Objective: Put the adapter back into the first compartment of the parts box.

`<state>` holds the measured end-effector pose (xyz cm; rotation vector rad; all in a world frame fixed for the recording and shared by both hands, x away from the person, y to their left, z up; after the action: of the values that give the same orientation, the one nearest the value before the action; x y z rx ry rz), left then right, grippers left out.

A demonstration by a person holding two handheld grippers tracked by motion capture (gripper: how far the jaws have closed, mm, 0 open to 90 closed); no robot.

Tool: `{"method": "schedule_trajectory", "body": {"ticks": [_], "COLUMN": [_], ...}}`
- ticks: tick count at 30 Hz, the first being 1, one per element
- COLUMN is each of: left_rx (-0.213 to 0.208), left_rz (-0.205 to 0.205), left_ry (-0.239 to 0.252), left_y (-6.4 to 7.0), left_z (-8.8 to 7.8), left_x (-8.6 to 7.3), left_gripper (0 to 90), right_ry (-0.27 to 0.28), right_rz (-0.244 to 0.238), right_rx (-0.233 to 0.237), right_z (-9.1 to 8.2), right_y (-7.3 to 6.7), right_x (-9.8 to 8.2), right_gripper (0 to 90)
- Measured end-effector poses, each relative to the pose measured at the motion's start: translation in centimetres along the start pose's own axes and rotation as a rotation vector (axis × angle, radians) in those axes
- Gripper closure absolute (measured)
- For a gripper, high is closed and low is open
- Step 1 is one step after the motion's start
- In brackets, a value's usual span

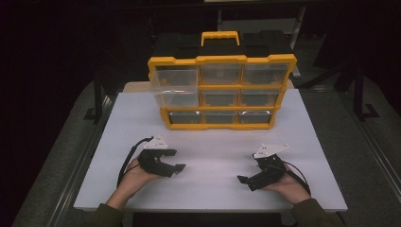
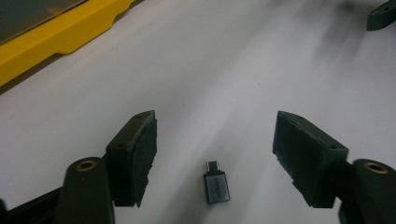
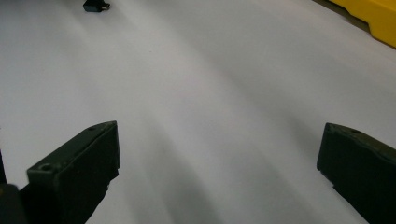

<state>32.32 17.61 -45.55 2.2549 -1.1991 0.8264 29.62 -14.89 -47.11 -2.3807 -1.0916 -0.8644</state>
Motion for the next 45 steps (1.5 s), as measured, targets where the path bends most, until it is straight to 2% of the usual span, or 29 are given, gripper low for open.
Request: {"method": "schedule_trajectory", "body": {"ticks": [14,22,45], "left_rx": [-0.017,-0.021,-0.014], "left_rz": [-0.019,-0.015,0.004], "left_ry": [-0.034,-0.055,-0.141], "left_y": [0.2,0.3,0.3], "left_z": [0.2,0.4,1.5], "left_x": [-0.4,-0.5,-1.2], "left_gripper": [46.3,52.9,63.8], "right_ry": [0.001,-0.001,-0.002], "right_rz": [0.0,-0.001,-0.003], "right_rx": [0.0,0.0,0.002], "right_z": [0.0,0.0,0.0], "right_y": [0.0,0.0,-0.1], "right_x": [0.0,0.0,0.0], "right_gripper": [0.0,0.0,0.0]}}
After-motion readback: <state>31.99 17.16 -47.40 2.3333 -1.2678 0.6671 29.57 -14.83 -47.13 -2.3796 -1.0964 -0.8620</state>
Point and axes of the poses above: each handheld gripper's, and its own axes: z roughly forward along the jaws, x roughly out of its top, y roughly to its right, the point moved 4 cm from there along z, roughly forward along the jaws, and after that the axes turned 5 degrees about -y, right-handed, at the moved point
